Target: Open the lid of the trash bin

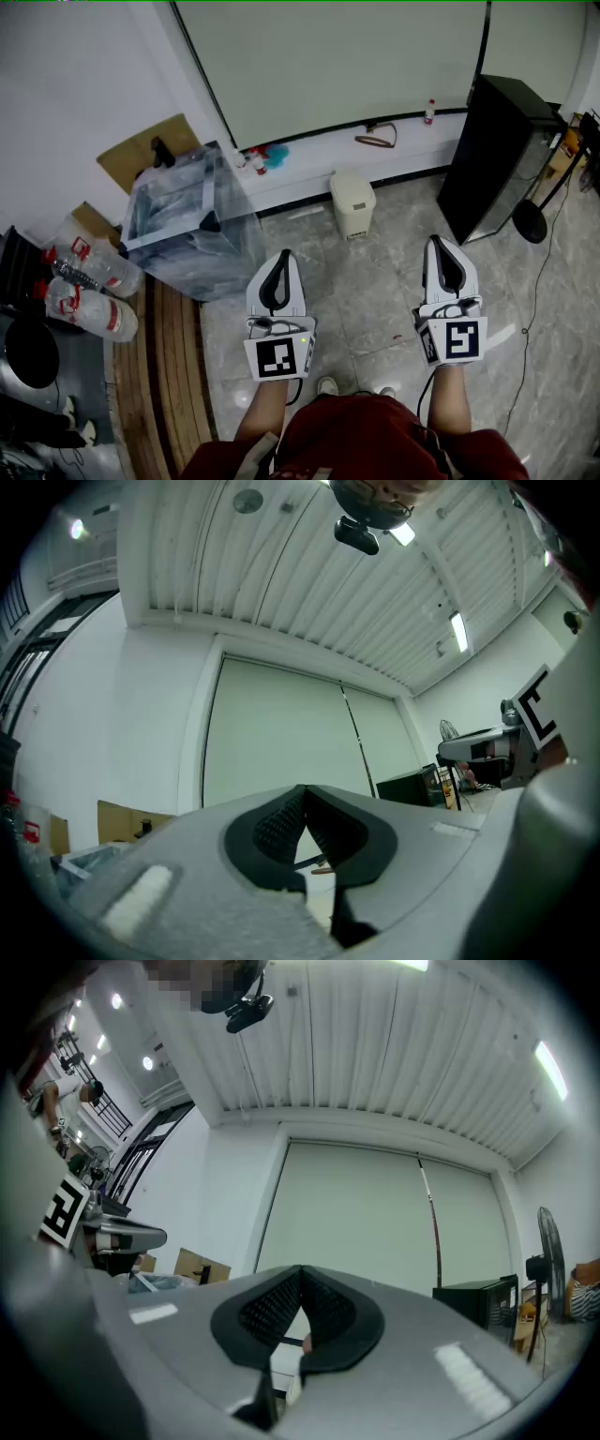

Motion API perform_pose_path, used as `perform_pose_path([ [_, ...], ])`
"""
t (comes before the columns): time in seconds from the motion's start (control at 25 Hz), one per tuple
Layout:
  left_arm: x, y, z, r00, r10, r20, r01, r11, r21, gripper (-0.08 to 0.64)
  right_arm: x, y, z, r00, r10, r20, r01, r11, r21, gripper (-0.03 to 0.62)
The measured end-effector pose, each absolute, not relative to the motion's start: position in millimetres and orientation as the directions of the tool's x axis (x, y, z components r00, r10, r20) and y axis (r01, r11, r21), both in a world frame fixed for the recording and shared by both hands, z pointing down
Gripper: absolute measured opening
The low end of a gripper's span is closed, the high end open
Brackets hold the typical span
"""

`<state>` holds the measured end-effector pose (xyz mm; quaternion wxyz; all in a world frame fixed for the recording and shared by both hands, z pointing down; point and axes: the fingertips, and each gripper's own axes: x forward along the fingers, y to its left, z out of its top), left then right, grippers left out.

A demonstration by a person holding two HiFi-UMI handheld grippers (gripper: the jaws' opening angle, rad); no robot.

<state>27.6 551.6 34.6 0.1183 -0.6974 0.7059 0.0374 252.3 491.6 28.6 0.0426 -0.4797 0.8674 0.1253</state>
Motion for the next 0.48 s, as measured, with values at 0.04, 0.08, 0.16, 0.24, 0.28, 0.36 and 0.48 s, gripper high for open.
perform_pose_path([
  [0.04,23,552,35,0.003,-0.977,-0.215,-0.993,0.021,-0.113,0.005,247,493,30,-0.536,-0.822,-0.193,-0.843,0.509,0.176,-0.002],
  [0.08,18,553,36,0.006,-0.977,-0.212,-0.993,0.018,-0.114,0.005,242,494,31,-0.535,-0.823,-0.191,-0.843,0.508,0.175,-0.002],
  [0.16,7,554,39,0.012,-0.978,-0.206,-0.993,0.012,-0.114,0.005,232,495,33,-0.531,-0.826,-0.19,-0.846,0.505,0.171,-0.002],
  [0.24,-7,554,40,0.017,-0.979,-0.205,-0.994,0.006,-0.111,0.005,221,495,34,-0.526,-0.829,-0.191,-0.849,0.499,0.171,-0.002],
  [0.28,-13,553,40,0.02,-0.979,-0.205,-0.994,0.003,-0.109,0.006,215,495,34,-0.524,-0.83,-0.191,-0.85,0.498,0.171,-0.002],
  [0.36,-26,554,40,0.027,-0.978,-0.209,-0.994,-0.005,-0.108,0.005,204,496,35,-0.521,-0.832,-0.193,-0.853,0.494,0.17,-0.002],
  [0.48,-40,554,41,0.037,-0.977,-0.209,-0.994,-0.015,-0.104,0.006,190,498,36,-0.51,-0.837,-0.199,-0.859,0.487,0.156,-0.002],
])
